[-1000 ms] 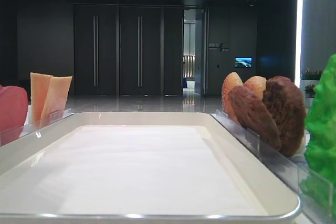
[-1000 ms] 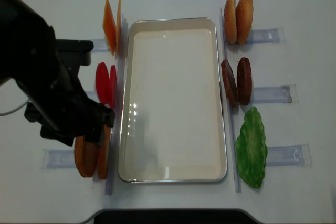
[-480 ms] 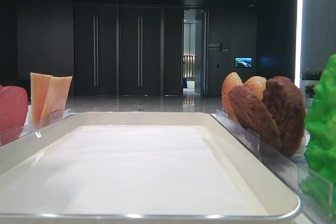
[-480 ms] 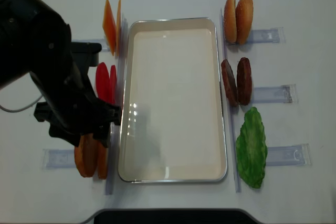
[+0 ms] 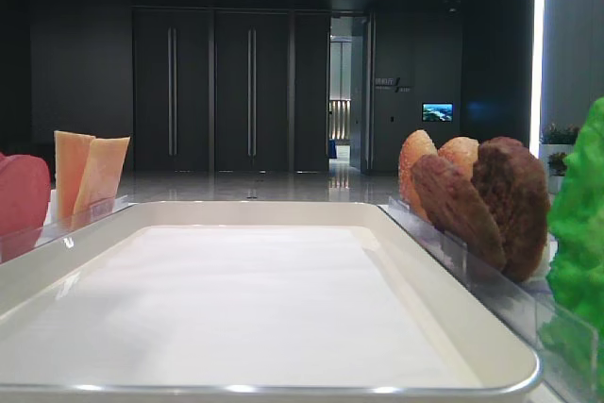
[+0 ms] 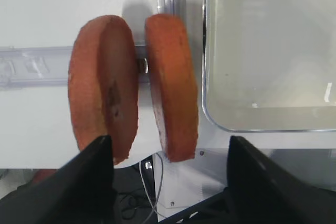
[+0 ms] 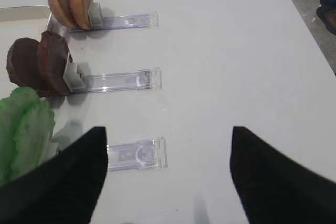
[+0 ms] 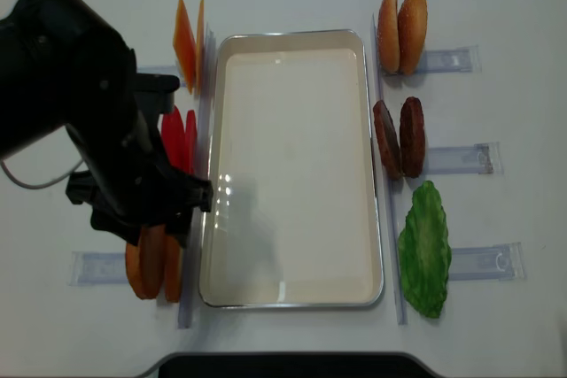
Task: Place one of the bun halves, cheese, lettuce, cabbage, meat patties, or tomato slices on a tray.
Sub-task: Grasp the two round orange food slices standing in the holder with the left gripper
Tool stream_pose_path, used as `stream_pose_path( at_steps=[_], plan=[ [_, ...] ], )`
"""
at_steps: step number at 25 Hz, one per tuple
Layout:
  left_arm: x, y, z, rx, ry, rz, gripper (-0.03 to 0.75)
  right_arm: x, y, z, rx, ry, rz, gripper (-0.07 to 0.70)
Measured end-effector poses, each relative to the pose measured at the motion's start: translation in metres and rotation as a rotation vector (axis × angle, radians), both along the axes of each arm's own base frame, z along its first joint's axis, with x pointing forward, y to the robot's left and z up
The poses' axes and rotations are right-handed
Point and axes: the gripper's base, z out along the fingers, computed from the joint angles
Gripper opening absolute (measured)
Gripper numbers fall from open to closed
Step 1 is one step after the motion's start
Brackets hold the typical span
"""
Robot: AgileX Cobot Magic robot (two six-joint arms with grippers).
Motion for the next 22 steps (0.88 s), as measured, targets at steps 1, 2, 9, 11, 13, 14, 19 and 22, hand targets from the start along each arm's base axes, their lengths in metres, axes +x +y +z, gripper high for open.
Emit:
stream_pose_path(
  at_steps=[1,2,9,11,13,14,19,22],
  plan=[
    [0.0,-0.001,0.0,-0.005,-0.006,-0.002,0.517,0.0,0.0,0.0,0.0,0.0,0.0,0.472],
    [0.001,-0.002,-0.001,-0.01,-0.013,-0.001,0.517,0.0,0.0,0.0,0.0,0.0,0.0,0.472],
    [0.003,-0.01,-0.011,0.002,0.014,-0.014,0.517,0.0,0.0,0.0,0.0,0.0,0.0,0.472],
    [0.003,-0.011,-0.014,0.01,0.025,-0.016,0.517,0.0,0.0,0.0,0.0,0.0,0.0,0.472],
    [0.004,-0.012,-0.016,0.015,0.032,-0.016,0.517,0.0,0.0,0.0,0.0,0.0,0.0,0.472],
    [0.005,-0.012,-0.018,0.021,0.035,-0.017,0.517,0.0,0.0,0.0,0.0,0.0,0.0,0.472],
    [0.008,-0.012,-0.023,0.054,0.04,-0.023,0.517,0.0,0.0,0.0,0.001,0.0,0.0,0.472],
    [0.01,-0.012,-0.028,0.074,0.046,-0.024,0.517,0.0,0.0,0.0,0.001,0.0,0.0,0.472]
  ],
)
